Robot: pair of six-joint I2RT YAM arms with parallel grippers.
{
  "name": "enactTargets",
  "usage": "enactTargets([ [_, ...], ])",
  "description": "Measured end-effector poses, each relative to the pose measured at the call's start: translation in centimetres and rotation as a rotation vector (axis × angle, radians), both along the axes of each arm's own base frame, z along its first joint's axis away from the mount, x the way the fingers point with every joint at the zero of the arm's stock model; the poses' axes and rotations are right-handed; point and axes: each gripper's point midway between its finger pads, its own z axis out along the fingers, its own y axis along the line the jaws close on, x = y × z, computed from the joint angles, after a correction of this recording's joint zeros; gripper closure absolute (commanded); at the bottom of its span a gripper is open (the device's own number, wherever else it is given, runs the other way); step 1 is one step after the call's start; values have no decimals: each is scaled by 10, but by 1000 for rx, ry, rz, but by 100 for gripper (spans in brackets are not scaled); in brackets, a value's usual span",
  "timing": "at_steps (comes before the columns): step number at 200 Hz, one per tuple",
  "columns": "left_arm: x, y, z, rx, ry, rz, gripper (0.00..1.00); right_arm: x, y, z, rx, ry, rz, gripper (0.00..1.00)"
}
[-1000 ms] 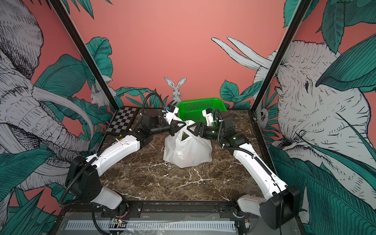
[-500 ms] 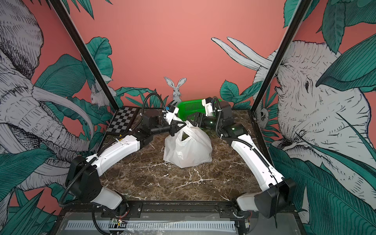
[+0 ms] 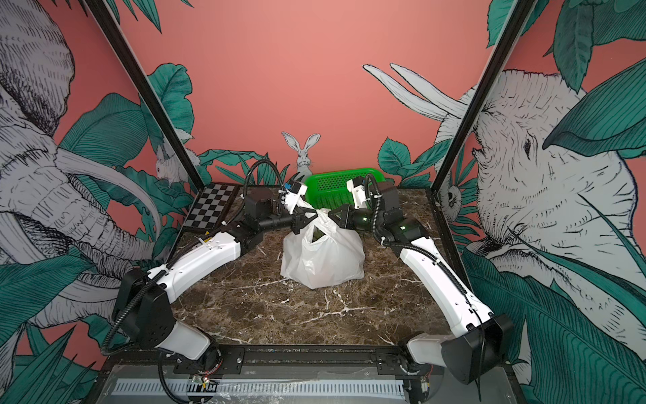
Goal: Place the pineapple into a plastic bag & tie a knot
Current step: Cross the plastic bag at the center of the board.
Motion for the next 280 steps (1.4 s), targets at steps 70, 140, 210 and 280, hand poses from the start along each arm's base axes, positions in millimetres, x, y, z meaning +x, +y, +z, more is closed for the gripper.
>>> enactTargets([
  [70,0,0,0,0,0,0,100,-10,1,-5,0,17,10,52],
  [140,0,0,0,-1,2,1,100,-8,1,-8,-13,20,6,100],
  [210,7,13,6,-70,98,28,34,-11,4,-9,-23,21,21,100],
  [280,2,19,12,-126,122,44,28,-28,11,-19,-38,33,57,100],
])
